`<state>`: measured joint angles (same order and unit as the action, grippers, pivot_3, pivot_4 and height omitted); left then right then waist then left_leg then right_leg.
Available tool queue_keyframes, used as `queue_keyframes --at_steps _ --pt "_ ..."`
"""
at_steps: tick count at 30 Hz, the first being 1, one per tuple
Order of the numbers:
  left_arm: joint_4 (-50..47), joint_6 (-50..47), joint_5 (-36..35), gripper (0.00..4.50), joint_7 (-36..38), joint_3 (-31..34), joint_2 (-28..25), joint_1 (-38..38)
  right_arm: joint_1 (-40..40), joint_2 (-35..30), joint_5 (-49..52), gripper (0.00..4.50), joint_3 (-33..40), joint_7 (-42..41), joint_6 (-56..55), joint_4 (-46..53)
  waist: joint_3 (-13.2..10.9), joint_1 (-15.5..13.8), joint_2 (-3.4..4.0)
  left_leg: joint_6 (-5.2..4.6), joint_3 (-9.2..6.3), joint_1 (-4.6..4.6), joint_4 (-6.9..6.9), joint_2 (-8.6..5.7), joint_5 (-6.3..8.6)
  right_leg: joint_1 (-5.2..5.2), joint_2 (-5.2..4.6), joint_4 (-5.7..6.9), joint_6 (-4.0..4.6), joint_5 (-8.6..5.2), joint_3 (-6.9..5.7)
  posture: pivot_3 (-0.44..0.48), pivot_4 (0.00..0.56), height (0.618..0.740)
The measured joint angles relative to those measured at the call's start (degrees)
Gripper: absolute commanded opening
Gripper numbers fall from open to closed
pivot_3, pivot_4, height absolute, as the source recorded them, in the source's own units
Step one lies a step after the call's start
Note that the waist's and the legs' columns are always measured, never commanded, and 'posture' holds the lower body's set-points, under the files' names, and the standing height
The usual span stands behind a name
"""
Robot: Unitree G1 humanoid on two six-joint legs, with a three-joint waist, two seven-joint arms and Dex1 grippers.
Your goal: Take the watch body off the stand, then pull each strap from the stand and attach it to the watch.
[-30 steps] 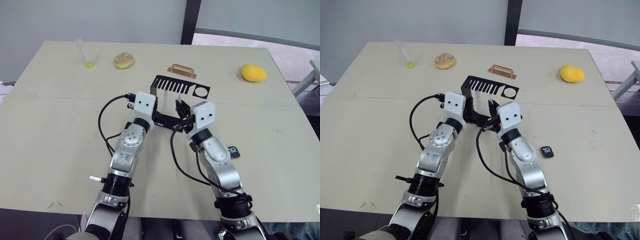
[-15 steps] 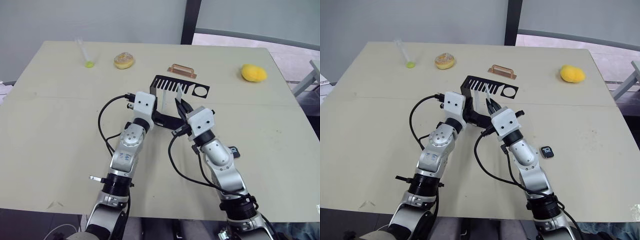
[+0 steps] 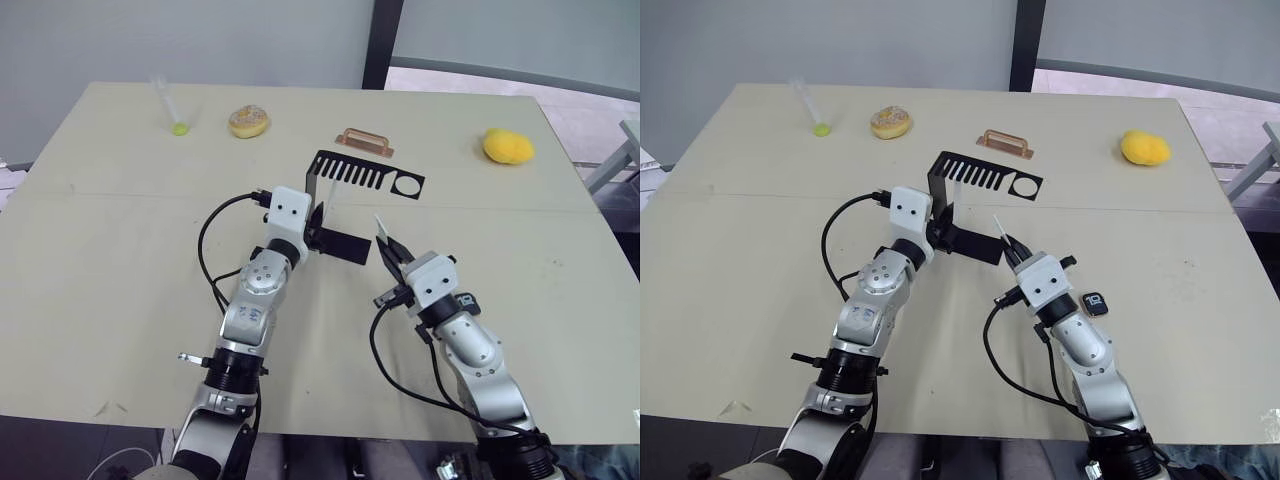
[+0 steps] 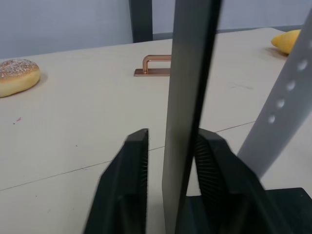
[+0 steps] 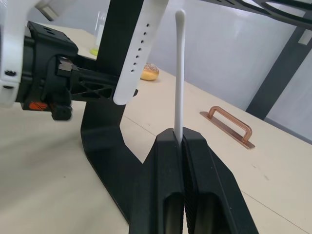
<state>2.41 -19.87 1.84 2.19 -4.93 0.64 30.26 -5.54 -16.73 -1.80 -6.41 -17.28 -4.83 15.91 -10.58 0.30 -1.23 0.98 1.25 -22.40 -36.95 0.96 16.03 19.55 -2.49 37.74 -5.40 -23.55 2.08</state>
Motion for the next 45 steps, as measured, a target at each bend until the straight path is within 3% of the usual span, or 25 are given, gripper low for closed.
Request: queue_keyframes --at_steps 2,8,11,17,20,22,29,36,40,44,45 --pt "-3.11 -1.58 -0.13 4.34 1.06 -0.06 -1.08 -2.34 0.48 -1.97 1.79 0.00 0.66 -1.97 0.27 0.69 0.00 0.14 0.00 0.00 0.02 0.01 0.04 0.01 0.00 0.00 0.00 0.02 0.00 0.00 0.02 0.000 0.150 0.740" --pt "-12.24 -6.94 -1.82 4.44 5.45 2.73 -8.34 -9.93 3.10 -7.27 8.16 0.00 3.94 -8.39 2.12 2.29 0.00 0.26 0.00 0.00 0.00 0.02 0.00 0.05 0.01 -0.03 0.03 -0.01 0.00 0.00 0.02 0.000 0.150 0.740" --pt "-16.96 -7.75 -5.59 4.44 11.78 5.85 -14.73 -15.64 4.24 -9.94 15.24 0.00 5.96 -13.33 5.63 3.75 0.00 0.53 0.00 -0.02 -0.02 0.04 0.02 0.06 0.03 -0.07 0.02 -0.02 0.00 0.00 0.00 0.000 0.150 0.740" --pt "-18.01 -8.82 -24.49 4.44 32.92 15.36 -24.60 -21.87 4.26 -12.11 33.53 0.00 7.82 -20.71 20.51 6.47 0.00 1.20 0.00 -0.11 -0.19 0.05 0.01 0.05 0.08 -0.19 -0.06 -0.14 0.02 -0.01 -0.13 0.000 0.150 0.740" --pt "-19.05 -16.93 -38.23 4.44 43.66 19.29 -31.19 -22.28 2.24 -12.91 40.29 0.00 7.17 -22.67 28.10 6.77 -0.01 1.43 0.01 -0.37 -0.28 0.02 0.00 0.05 0.24 -0.17 -0.09 -0.12 0.05 -0.02 -0.18 0.000 0.150 0.740" --pt "-19.29 -22.31 -46.06 4.44 46.04 22.41 -33.26 -20.58 0.27 -12.72 44.04 0.00 6.17 -23.41 32.14 7.36 -0.01 1.48 0.02 -0.40 -0.34 0.03 0.02 0.05 0.25 -0.17 -0.10 -0.13 0.06 -0.03 -0.20 0.000 0.150 0.740" --pt "-18.02 -36.65 -64.06 4.44 44.79 22.64 -31.77 -14.76 -7.99 -6.08 54.69 0.00 -0.04 -24.72 44.48 7.39 -0.01 1.50 0.02 -0.42 -0.44 -0.01 -0.02 0.03 0.26 -0.16 -0.09 -0.08 0.06 -0.03 -0.25 0.000 0.150 0.740" --pt "-15.97 -42.47 -70.35 4.44 39.78 19.89 -28.63 -11.32 -12.95 -2.69 66.89 0.00 0.93 -21.13 55.67 4.99 -0.01 1.49 0.01 -0.42 -0.50 -0.04 -0.08 0.00 0.26 -0.16 -0.10 -0.09 0.06 -0.03 -0.26 0.000 0.150 0.740" --pt "-15.27 -44.03 -73.92 4.44 39.04 19.58 -28.07 -10.65 -14.14 -2.91 68.44 0.00 1.99 -20.09 57.95 4.11 -0.01 1.59 0.01 -0.42 -0.50 -0.04 -0.04 0.00 0.26 -0.12 -0.09 -0.09 0.06 -0.03 -0.26 0.000 0.150 0.740" --pt "-15.28 -44.99 -74.94 3.18 38.36 19.25 -28.12 -10.66 -14.09 -2.71 68.44 0.00 2.00 -19.82 58.82 4.11 -0.01 1.66 0.01 -0.41 -0.50 -0.06 -0.05 0.00 0.26 -0.12 -0.08 -0.11 0.06 -0.03 -0.25 0.000 0.150 0.740" --pt "-15.28 -45.04 -75.04 3.18 37.95 19.09 -28.10 -10.67 -14.08 -2.63 68.44 0.00 2.00 -19.78 58.84 4.11 -0.01 1.65 0.01 -0.42 -0.50 -0.06 -0.05 0.00 0.26 -0.12 -0.08 -0.11 0.06 -0.03 -0.25 0.000 0.150 0.740"
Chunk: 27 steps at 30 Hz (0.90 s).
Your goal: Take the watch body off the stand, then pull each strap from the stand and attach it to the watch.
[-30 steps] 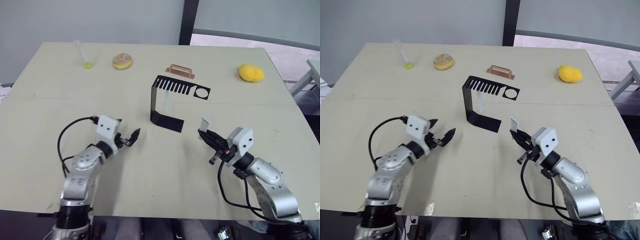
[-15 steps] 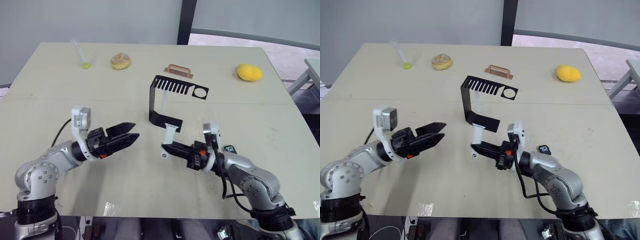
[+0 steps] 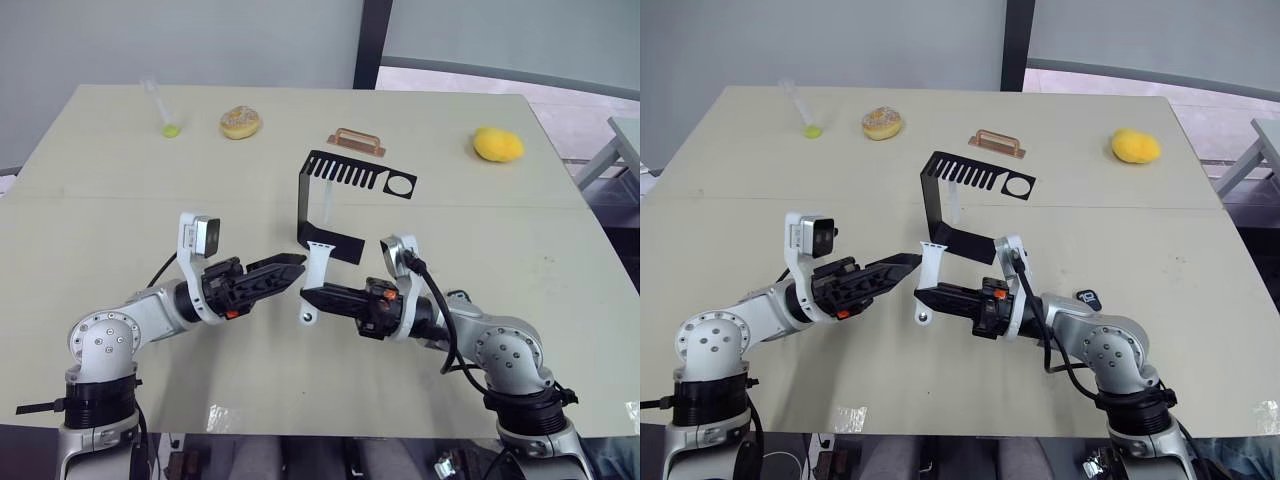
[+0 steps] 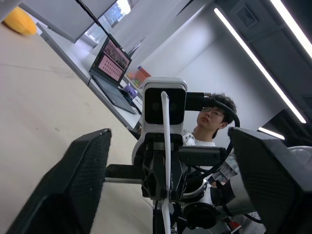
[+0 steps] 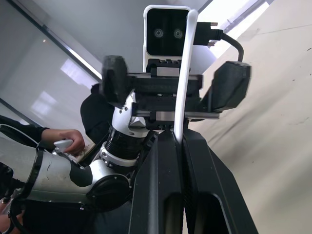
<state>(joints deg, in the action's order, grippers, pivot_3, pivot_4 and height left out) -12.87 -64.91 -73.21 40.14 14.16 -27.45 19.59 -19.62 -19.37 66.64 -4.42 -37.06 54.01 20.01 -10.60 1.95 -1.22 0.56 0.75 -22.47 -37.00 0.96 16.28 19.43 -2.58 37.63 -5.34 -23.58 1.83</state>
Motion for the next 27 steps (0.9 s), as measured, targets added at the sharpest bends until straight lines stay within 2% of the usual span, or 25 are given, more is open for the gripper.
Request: queue_keyframes --at_steps 13,22,27 --pt "0.08 0.64 -2.24 3.18 -5.26 -0.86 4.10 0.10 0.16 1.04 -0.26 0.00 -0.39 0.32 0.02 0.05 0.00 -0.04 0.00 0.00 0.00 -0.05 0.00 0.00 0.00 0.02 0.00 -0.04 0.00 0.00 0.00 0.000 0.150 0.740" --pt "0.34 1.25 -2.25 3.18 -5.76 -1.26 4.46 0.23 0.33 1.04 -0.98 0.00 -0.71 0.32 0.01 0.13 0.00 -0.06 0.00 0.01 0.00 -0.05 0.00 0.00 -0.01 0.02 0.01 -0.06 0.00 0.00 0.00 0.000 0.150 0.740" --pt "0.34 1.25 -2.25 0.95 -5.65 -1.53 4.46 0.26 0.36 1.05 -1.41 0.00 -0.71 0.32 -0.04 0.13 0.00 -0.08 0.00 0.02 0.00 -0.06 0.01 0.00 -0.01 0.02 0.01 -0.09 0.00 0.00 0.01 0.000 0.150 0.740"
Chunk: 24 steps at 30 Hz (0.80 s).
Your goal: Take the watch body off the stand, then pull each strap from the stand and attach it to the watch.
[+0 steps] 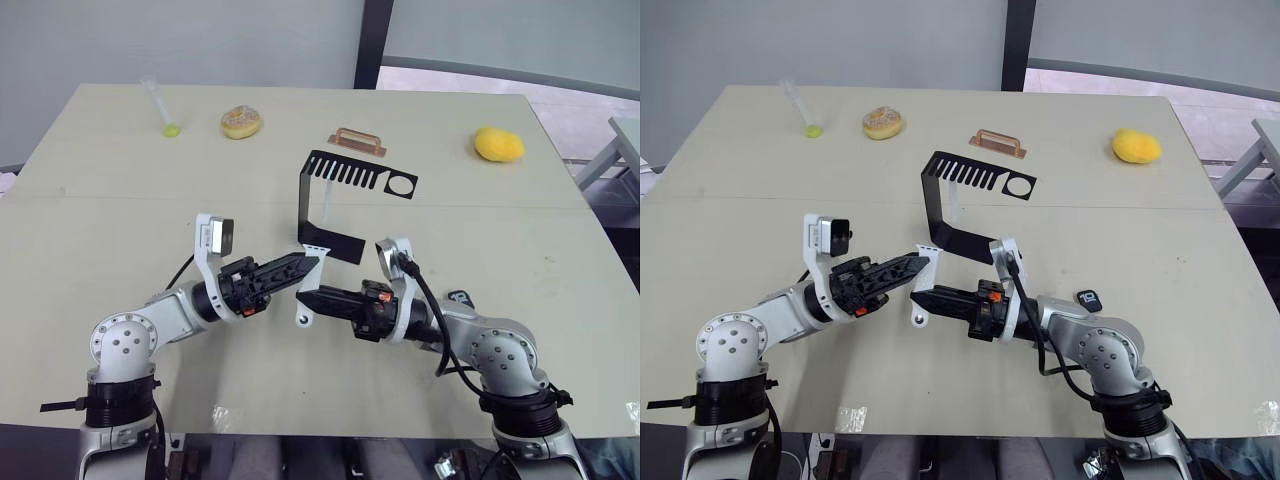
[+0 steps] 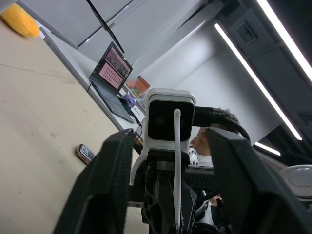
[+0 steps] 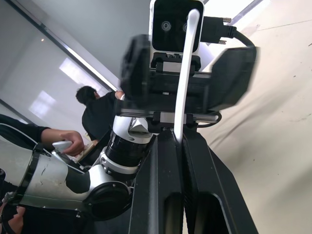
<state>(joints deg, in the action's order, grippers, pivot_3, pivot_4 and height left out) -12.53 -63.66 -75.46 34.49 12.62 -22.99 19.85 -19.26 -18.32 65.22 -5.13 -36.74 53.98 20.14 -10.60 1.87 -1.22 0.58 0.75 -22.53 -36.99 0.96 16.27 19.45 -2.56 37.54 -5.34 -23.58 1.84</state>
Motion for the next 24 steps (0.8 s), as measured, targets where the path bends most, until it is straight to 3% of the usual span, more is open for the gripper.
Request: queue_keyframes --at_steps 2,14,17,22,24 --pt "0.00 -0.02 -0.01 0.06 0.07 -0.21 0.00 0.00 0.01 0.06 -0.08 0.00 0.00 0.00 -0.04 0.00 0.00 0.00 0.00 0.00 0.00 -0.01 0.00 0.00 0.00 0.00 0.00 -0.01 0.00 0.00 0.00 0.000 0.150 0.740" --pt "0.04 -0.09 -1.61 0.06 0.27 -0.30 -0.09 -0.31 0.24 -0.15 -0.59 0.00 0.02 -0.06 -0.13 0.67 0.00 -0.01 0.00 0.00 0.00 -0.03 0.02 0.00 0.00 0.00 0.00 -0.07 0.00 0.00 0.01 0.000 0.150 0.740" --pt "-0.35 1.18 -0.87 0.00 1.38 -0.43 -0.42 -0.38 0.68 -1.69 -0.63 0.90 0.46 -0.04 0.01 2.64 0.00 -0.06 0.00 0.00 -0.01 -0.05 0.03 0.00 0.00 0.00 0.00 -0.10 0.00 0.00 0.00 0.000 0.150 0.740" --pt "-4.56 10.32 7.94 0.00 5.40 -0.24 -4.13 -2.25 5.69 -10.03 -10.30 3.43 1.58 -0.79 -6.17 8.14 0.00 -0.20 0.00 0.02 -0.01 -0.12 0.09 -0.04 -0.01 -0.01 -0.01 -0.31 0.00 0.00 0.01 0.000 0.150 0.740" --pt "-6.64 16.22 14.85 0.00 8.76 -0.60 -7.64 -4.64 10.40 -13.65 -16.94 4.44 4.43 -1.92 -12.91 9.97 0.00 -0.25 0.00 0.06 0.00 -0.16 0.18 -0.05 -0.03 -0.02 0.00 -0.48 0.00 0.00 0.01 0.000 0.150 0.740"
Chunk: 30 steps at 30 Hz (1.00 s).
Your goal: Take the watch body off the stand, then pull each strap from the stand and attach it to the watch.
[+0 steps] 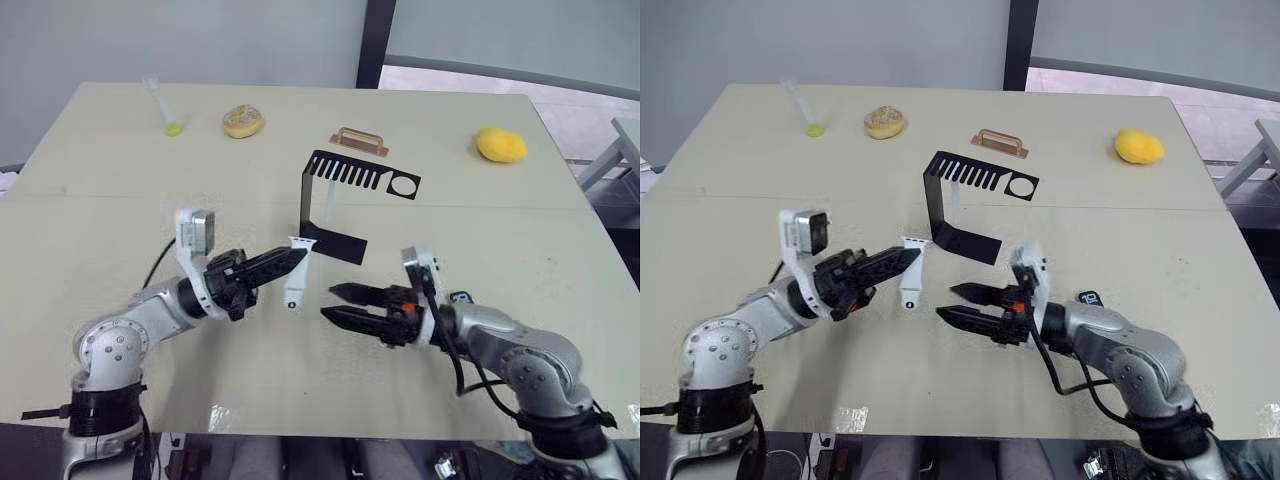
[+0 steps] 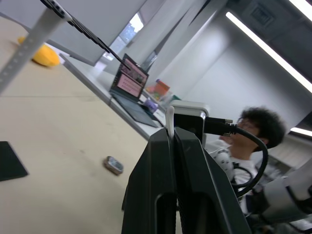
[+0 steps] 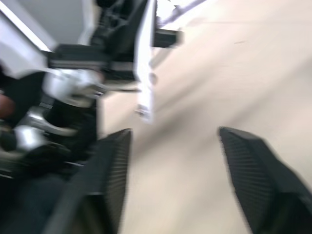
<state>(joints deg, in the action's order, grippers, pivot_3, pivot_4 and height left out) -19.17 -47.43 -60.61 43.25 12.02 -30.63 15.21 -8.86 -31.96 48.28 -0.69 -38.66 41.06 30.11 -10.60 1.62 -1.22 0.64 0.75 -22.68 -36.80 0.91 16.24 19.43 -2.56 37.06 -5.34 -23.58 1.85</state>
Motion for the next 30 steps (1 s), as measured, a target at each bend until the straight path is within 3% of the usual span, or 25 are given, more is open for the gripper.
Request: queue_keyframes --at_steps 3,6,12,17,25,30 --pt "-0.74 6.93 6.35 0.00 2.78 1.33 -2.93 -2.82 7.61 -3.66 -7.95 4.48 7.47 -3.24 -11.33 -0.01 0.00 -0.09 0.00 0.00 0.01 -0.01 0.08 -0.01 0.00 -0.06 0.00 -0.14 0.00 0.00 0.00 0.000 0.150 0.740" --pt "-0.65 9.51 7.59 0.00 4.47 4.71 -5.82 -5.67 15.10 -6.58 -14.66 4.48 14.50 -6.18 -21.06 -1.88 0.00 -0.09 0.00 -0.01 0.01 0.02 0.22 -0.01 0.01 -0.09 0.00 -0.22 0.00 0.00 0.00 0.000 0.150 0.740" --pt "2.13 17.07 14.87 0.00 6.51 11.76 -10.19 -13.88 25.87 -5.04 -23.09 4.48 32.28 -5.05 -36.25 -12.07 0.00 0.07 0.00 -0.08 0.12 0.36 0.63 -0.02 -0.02 -0.22 0.00 -0.26 0.00 0.00 0.12 0.000 0.150 0.740" --pt "6.24 22.16 20.19 0.00 5.90 15.11 -10.39 -17.70 31.85 -3.45 -26.84 4.48 43.05 -3.97 -46.01 -24.75 0.00 0.07 0.00 -0.08 0.12 0.68 0.83 -0.01 0.00 -0.56 -0.04 -0.41 0.08 -0.02 0.11 0.000 0.150 0.740" --pt "6.59 24.21 21.91 0.00 7.67 14.55 -11.18 -17.89 38.72 0.50 -26.14 4.48 47.44 -3.78 -49.72 -28.19 -0.04 0.44 0.11 -0.06 0.08 0.73 0.93 0.00 0.07 -0.68 -0.11 -0.60 0.11 -0.03 0.08 0.000 0.150 0.740" --pt "6.29 24.49 22.41 0.00 10.79 9.31 -12.42 -11.64 38.31 2.21 -24.45 4.48 43.50 -3.44 -47.12 -22.05 -0.03 0.47 0.25 -0.07 0.07 0.77 0.91 0.00 0.05 -0.70 -0.11 -0.53 0.17 0.01 0.06 0.000 0.150 0.740"
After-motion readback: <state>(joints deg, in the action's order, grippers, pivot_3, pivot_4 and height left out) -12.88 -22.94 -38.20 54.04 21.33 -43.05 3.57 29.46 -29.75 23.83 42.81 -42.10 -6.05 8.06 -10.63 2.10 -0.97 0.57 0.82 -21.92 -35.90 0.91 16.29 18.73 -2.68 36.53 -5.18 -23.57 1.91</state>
